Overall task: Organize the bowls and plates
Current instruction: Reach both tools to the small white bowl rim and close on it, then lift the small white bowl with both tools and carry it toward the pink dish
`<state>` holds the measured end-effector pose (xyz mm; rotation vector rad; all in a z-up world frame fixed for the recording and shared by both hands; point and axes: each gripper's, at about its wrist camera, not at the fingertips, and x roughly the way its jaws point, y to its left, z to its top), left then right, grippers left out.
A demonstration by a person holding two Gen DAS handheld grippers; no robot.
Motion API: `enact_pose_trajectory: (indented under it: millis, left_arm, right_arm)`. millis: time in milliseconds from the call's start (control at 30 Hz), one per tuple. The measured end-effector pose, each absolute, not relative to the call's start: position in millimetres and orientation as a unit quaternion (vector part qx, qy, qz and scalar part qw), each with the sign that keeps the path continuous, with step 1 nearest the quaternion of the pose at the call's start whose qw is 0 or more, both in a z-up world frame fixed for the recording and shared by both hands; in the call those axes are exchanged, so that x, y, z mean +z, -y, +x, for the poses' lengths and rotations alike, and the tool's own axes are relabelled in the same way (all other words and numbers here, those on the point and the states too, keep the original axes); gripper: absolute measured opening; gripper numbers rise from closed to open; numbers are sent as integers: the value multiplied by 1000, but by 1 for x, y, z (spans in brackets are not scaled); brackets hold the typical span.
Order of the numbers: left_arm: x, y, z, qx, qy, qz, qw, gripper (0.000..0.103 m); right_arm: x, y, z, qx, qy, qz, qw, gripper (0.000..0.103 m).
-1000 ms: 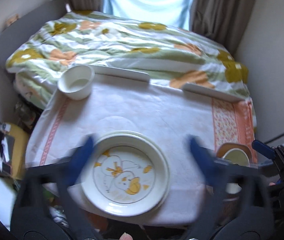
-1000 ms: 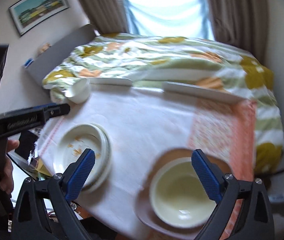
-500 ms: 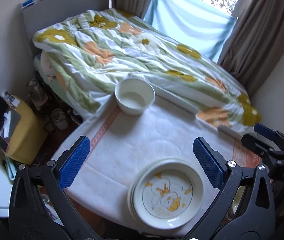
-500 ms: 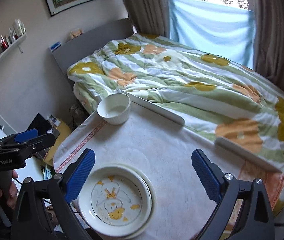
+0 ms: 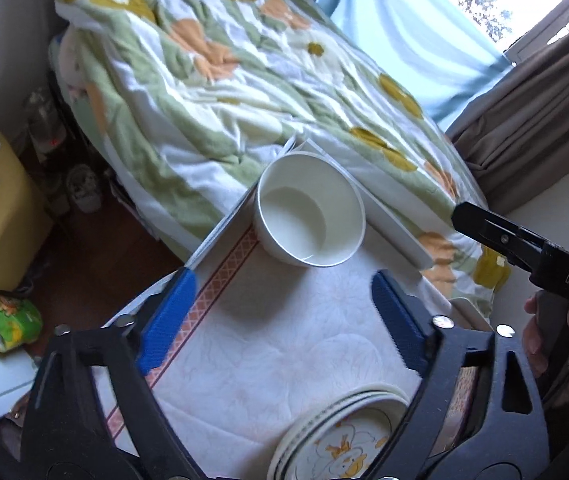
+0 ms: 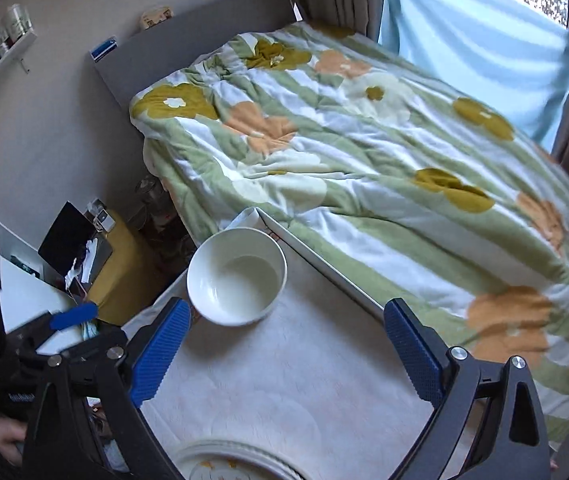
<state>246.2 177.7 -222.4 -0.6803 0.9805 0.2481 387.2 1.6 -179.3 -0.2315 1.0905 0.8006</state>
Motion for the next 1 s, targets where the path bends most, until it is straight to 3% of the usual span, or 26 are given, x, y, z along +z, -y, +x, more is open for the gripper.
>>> enact_pose_trajectory:
  millis: [33,200,433,500,567,700,1000]
  left_arm:
    - [-232,-180,253,113,-466,-323,816,71]
    - [-268,-184,284,93,-484,-328,806,52]
    - [-292,-191,310,83,-494,-330,800,39]
    - [-295,-194,312,86,-495,-329,800,35]
    - [-296,-196,311,89,-496,-327,800,29]
    - [-298,-199,312,88,-494,-323,802,26]
    - [-292,-195,312,93,-497,-291,812,26]
  right_arm:
    - [-190,-8,392,370,-513,-103,767,94]
    - [-240,-33,411,370,-556,-105,737,63]
    - [-275,-48,422,373,-585,-109,712,43]
    - [-280,-51,424,375,-589,-108,707,33]
    - [-283,-54,425,377,-590,-108,706,32]
    - [-287,-59,425,377,-593,-112,703,16]
    - [-290,-59,424,367,-593,-107,709,11]
